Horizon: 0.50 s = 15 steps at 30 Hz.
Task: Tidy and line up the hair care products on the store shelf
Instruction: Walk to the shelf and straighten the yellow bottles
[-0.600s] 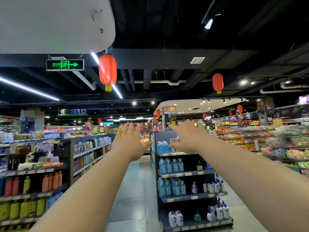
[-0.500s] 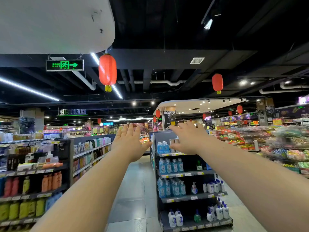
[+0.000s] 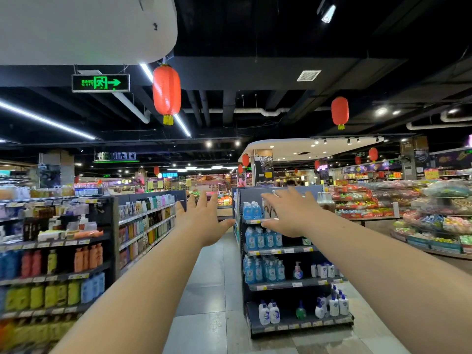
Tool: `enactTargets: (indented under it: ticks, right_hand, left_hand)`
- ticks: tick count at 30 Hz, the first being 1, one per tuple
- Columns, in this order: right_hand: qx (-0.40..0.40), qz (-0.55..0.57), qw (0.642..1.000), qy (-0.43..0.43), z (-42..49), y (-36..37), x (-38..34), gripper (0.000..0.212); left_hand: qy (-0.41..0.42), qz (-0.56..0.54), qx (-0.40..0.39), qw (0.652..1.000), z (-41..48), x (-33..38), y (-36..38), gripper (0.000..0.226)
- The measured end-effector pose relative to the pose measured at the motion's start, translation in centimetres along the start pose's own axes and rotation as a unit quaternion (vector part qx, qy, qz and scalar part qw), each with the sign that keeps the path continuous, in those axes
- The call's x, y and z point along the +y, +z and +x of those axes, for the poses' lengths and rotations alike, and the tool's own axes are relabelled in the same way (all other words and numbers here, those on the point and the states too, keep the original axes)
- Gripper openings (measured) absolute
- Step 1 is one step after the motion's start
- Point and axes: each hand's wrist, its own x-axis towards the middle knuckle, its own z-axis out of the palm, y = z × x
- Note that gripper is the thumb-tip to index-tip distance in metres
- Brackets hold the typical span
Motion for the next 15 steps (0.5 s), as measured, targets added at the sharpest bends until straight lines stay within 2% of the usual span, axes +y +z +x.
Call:
enactTargets:
  ticks: [6,15]
  right_hand:
    - [-0.052,0.026,0.998,-0.015,-0.6,4.6,-0.2,0.071]
    - [-0.104,0.060,0.991,-0.065,-0.5,12.1,-1.8,0.071]
  left_hand:
    - [-0.007,-0.017,-0.057,0.998,-1.5,0.0,4.5,0.083]
    - [-0.058,-0.018,-0.060,0.996,-4.6,-0.7,10.5,0.068]
